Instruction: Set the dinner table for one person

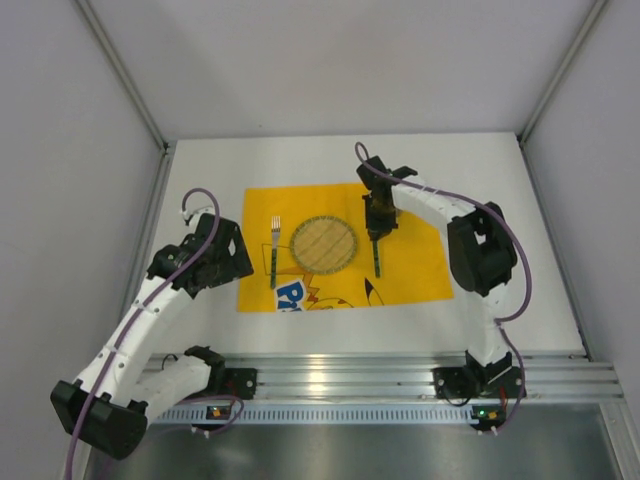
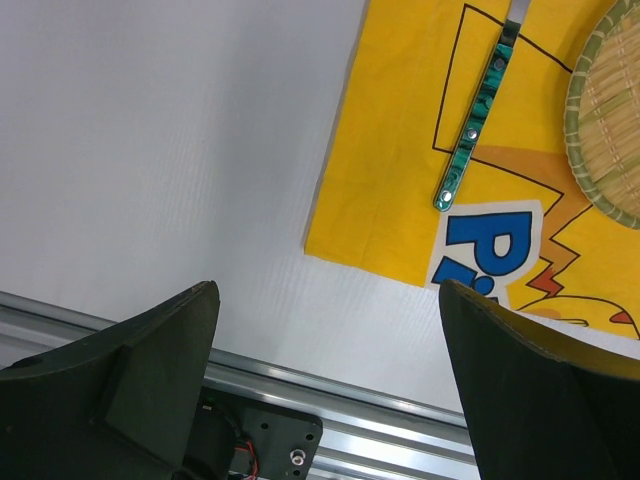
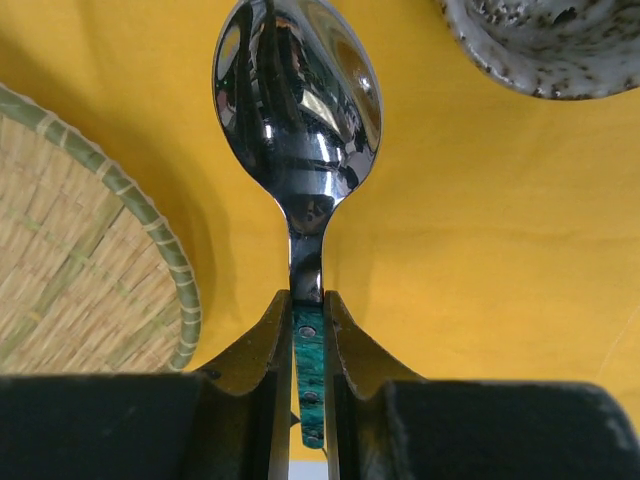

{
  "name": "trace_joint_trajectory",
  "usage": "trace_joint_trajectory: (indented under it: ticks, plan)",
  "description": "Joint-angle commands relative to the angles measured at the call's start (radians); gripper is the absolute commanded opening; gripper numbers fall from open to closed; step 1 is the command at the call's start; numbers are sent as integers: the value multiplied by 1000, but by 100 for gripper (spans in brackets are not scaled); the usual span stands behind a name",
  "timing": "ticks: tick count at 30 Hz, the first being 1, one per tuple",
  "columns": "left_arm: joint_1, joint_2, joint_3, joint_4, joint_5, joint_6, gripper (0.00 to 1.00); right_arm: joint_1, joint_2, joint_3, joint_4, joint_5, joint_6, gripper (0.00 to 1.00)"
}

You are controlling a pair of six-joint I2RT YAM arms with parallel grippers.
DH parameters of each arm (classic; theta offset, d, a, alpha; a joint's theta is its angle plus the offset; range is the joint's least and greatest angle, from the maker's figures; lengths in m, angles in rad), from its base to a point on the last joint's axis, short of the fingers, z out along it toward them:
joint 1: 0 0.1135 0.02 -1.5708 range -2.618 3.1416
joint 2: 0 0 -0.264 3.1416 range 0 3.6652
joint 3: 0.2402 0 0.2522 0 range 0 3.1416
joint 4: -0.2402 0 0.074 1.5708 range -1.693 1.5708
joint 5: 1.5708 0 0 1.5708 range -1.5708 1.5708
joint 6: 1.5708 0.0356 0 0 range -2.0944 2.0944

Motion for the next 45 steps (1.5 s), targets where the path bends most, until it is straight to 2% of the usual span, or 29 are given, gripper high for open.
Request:
trace_joint_trajectory:
  ticks: [1, 3, 5, 6, 9, 12, 14, 18, 21, 22, 24, 25, 26, 27, 28, 29, 30, 31, 32, 33, 35, 39, 40, 42, 44, 45]
  plan:
    - [-9, -20, 16, -6, -18, -10, 97, 17, -4, -3, 45, 10, 25, 0]
    - [-11, -23, 16, -8, -20, -10, 97, 17, 10, -9, 49, 12, 30, 0]
    - [-14, -26, 16, -8, -20, -10, 97, 18, 16, -10, 49, 7, 28, 9]
    - [-15, -25, 16, -6, -20, -8, 97, 18, 18, -13, 49, 9, 28, 28]
    - [-15, -25, 14, -5, -21, -10, 97, 17, -25, -29, 49, 21, 33, 56]
    - [-15, -26, 10, -2, -47, -17, 97, 18, -98, -59, 43, 24, 33, 66]
    - [-15, -17, 17, -9, -57, -28, 98, 18, -151, -93, 37, 19, 27, 68]
    - [-15, 40, 68, 20, -20, 10, 98, 28, -359, -160, 37, -30, -24, 71]
    - [-15, 139, 149, 69, -50, 85, 98, 35, -537, -242, 112, -187, -117, 71]
    - [-15, 185, 172, 99, -67, 126, 95, 43, -586, -281, 149, -235, -148, 73]
    - [-20, 209, 235, 119, -167, 144, 87, 52, -734, -318, 190, -226, -153, 79]
    - [-20, 172, 217, 252, -199, 215, 88, 55, -788, -366, 219, -203, -142, 84]
    - [-20, 138, 182, 347, -237, 261, 88, 57, -839, -394, 294, -185, -132, 93]
    - [-18, 97, 54, 462, -276, 312, 90, 57, -940, -458, 333, -147, -116, 97]
    - [-18, 51, -37, 626, -252, 466, 90, 58, -989, -499, 376, -130, -106, 99]
    - [-20, -39, -134, 914, -212, 555, 89, 55, -1037, -545, 473, -113, -98, 100]
    - [-20, -79, -334, 1092, -149, 628, 88, 57, -1122, -588, 509, -87, -86, 100]
    - [-18, -145, -431, 1229, -143, 726, 98, 57, -1161, -655, 544, -20, -69, 100]
    - [-12, -166, -520, 1455, -142, 755, 99, 57, -1194, -682, 546, 10, -61, 100]
    - [12, -170, -605, 1462, -85, 739, 99, 57, -1239, -710, 543, 51, -58, 100]
    - [130, -103, -636, 1453, 3, 675, 98, 57, -1269, -705, 462, 70, -59, 100]
    - [225, -20, -727, 1653, 119, 583, 99, 57, -1353, -699, 327, 99, -56, 100]
    - [245, 51, -728, 1682, 214, 566, 99, 57, -1373, -705, 298, 117, -53, 100]
    - [255, 131, -734, 1739, 227, 619, 99, 57, -1419, -717, 281, 133, -52, 100]
    - [267, 251, -745, 1857, 157, 621, 99, 57, -1438, -724, 256, 154, -35, 100]
    - [275, 289, -744, 1897, 167, 621, 99, 58, -1450, -731, 249, 170, -23, 100]
